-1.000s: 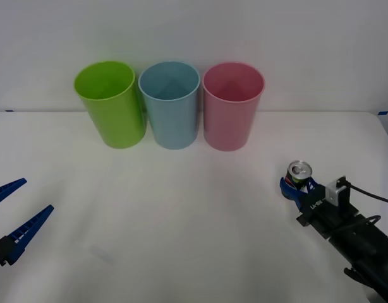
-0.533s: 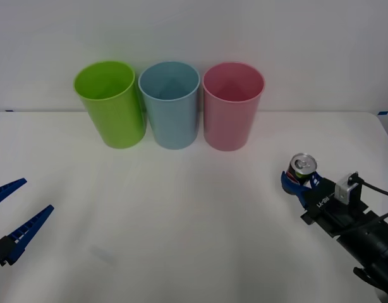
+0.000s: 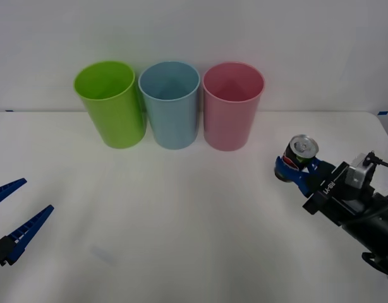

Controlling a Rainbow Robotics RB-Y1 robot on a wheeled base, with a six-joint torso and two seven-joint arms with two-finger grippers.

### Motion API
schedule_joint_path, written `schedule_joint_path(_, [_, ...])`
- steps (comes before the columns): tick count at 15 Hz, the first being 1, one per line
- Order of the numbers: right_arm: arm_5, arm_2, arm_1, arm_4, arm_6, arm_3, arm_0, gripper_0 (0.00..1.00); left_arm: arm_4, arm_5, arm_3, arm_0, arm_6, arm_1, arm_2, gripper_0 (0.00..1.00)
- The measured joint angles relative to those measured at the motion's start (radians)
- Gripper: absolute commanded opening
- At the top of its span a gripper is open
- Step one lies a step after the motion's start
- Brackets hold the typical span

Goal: Grasp the object on the table and drop it into the matching bin: aluminum can to the light blue bin, PET bottle to the pink bin.

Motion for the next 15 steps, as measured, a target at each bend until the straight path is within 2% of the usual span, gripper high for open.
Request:
schedule_joint_path(3, [-0.004, 0.014, -0.018, 0.026, -0.031, -0.010, -0.059, 0.00, 0.000, 0.000, 0.000, 0.000, 0.000, 0.000, 0.000, 1.00])
schedule_joint_path(11, [0.039, 0.070, -0.028, 0.109, -0.253, -0.005, -0.231, 0.00, 0.000, 0.000, 0.000, 0.000, 0.000, 0.000, 0.000, 1.00])
schedule_joint_path(15, [0.057, 0.105, -0.029, 0.119, -0.275, 0.095, -0.378, 0.00, 0.000, 0.000, 0.000, 0.000, 0.000, 0.000, 0.000, 1.00])
